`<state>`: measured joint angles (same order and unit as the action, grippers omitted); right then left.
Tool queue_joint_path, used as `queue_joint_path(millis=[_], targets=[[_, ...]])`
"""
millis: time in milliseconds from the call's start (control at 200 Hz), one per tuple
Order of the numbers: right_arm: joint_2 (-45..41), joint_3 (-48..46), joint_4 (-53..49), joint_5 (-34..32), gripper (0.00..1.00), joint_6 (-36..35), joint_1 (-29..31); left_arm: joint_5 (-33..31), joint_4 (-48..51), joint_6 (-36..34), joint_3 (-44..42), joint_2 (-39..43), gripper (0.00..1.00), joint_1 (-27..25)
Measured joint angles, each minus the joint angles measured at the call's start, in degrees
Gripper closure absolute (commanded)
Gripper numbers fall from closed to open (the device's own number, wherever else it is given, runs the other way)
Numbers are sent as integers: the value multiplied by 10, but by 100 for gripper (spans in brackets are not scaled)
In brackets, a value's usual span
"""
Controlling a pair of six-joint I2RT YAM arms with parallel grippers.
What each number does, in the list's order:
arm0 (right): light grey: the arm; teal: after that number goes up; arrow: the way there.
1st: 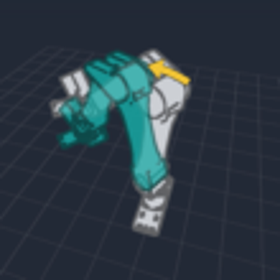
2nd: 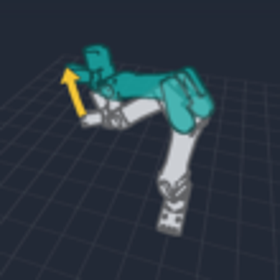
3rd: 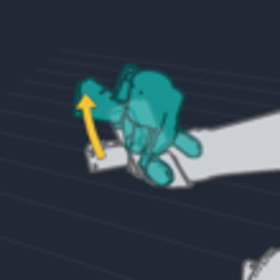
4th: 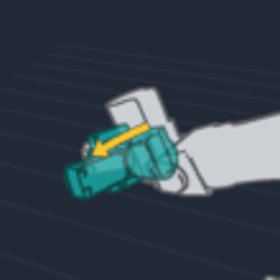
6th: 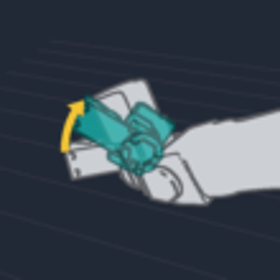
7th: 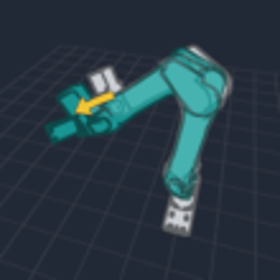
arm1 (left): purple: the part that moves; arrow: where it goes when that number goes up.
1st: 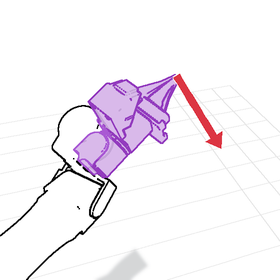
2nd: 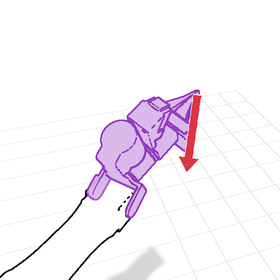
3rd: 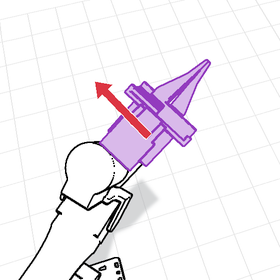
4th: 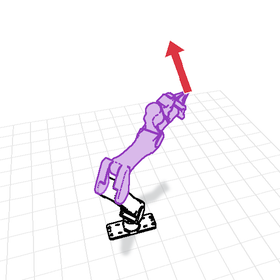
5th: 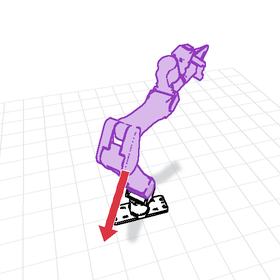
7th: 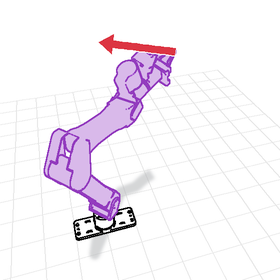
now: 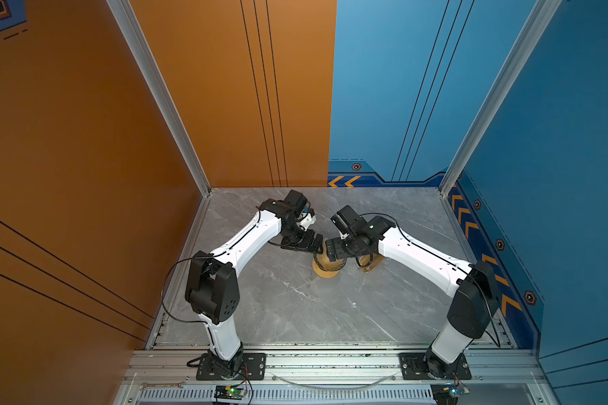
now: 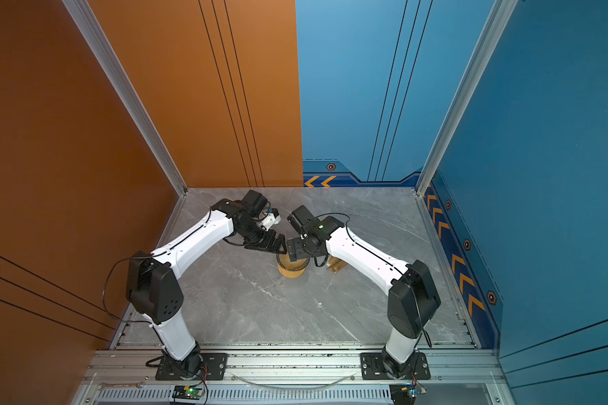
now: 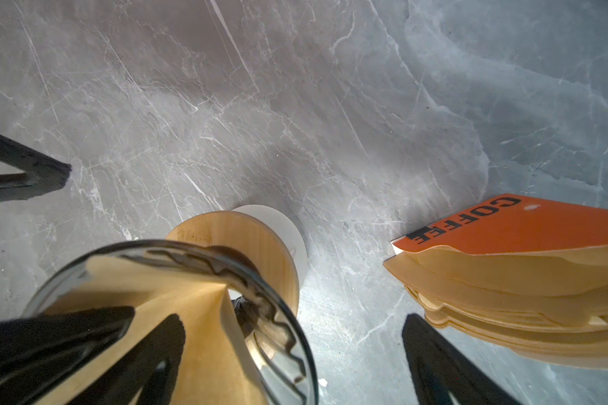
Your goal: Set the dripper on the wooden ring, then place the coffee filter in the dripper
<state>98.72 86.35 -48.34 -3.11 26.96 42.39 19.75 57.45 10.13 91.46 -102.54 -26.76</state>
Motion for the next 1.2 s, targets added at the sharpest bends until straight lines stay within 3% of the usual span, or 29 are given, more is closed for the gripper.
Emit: queue_joint_path(millis=[1202], targets=[[51, -1, 0, 0, 4, -2, -5, -22, 2, 0, -3, -4, 2, 6]])
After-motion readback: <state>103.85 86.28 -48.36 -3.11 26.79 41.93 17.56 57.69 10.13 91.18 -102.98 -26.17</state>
